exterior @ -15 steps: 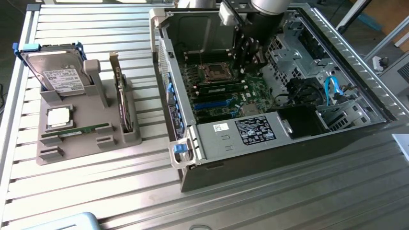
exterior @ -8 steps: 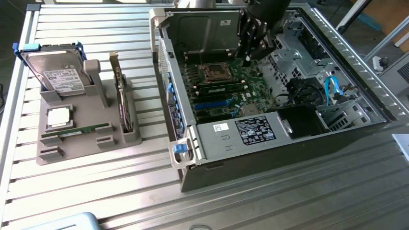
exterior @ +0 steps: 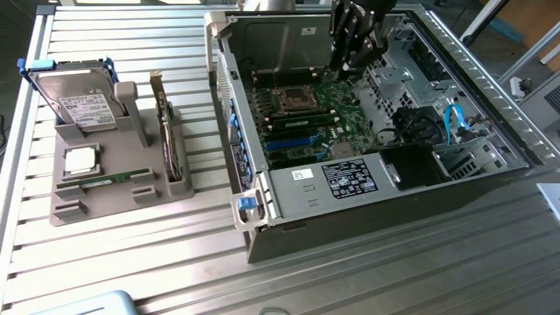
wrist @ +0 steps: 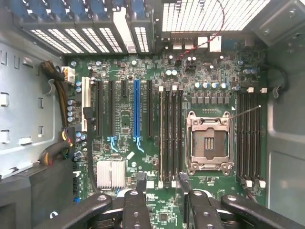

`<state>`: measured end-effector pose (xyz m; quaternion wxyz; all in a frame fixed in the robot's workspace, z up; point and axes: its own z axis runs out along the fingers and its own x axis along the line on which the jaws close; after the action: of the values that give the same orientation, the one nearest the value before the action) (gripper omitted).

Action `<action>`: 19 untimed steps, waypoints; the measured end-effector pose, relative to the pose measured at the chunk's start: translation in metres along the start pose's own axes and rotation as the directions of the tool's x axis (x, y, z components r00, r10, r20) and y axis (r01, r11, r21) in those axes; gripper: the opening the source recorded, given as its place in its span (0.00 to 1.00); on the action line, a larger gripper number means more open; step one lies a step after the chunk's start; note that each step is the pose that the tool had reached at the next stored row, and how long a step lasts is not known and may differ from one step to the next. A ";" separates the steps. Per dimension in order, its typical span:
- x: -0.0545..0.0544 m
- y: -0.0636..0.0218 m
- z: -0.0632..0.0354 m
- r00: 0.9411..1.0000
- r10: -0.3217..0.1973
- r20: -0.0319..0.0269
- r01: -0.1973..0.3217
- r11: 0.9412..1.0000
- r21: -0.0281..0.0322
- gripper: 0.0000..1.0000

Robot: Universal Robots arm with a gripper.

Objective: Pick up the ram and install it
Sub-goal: 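Insert the ram into the slot, then press down the ram until it locks into place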

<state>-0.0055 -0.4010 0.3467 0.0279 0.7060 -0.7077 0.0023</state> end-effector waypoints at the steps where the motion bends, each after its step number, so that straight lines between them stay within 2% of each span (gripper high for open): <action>1: 0.000 0.0000 -0.0002 1.000 0.000 0.000 0.000 1.000 0.000 0.38; 15: 0.000 0.0000 -0.0003 1.000 0.000 0.000 0.000 1.000 0.000 0.36; 17: 0.000 0.0000 -0.0003 1.000 0.000 0.000 0.000 1.000 0.000 0.23; 18: 0.000 0.0000 -0.0003 1.000 0.000 0.000 0.000 1.000 0.000 0.11; 19: 0.000 0.0000 -0.0003 1.000 0.000 0.000 0.000 1.000 0.000 0.11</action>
<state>-0.0055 -0.4009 0.3470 0.0279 0.7060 -0.7077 0.0023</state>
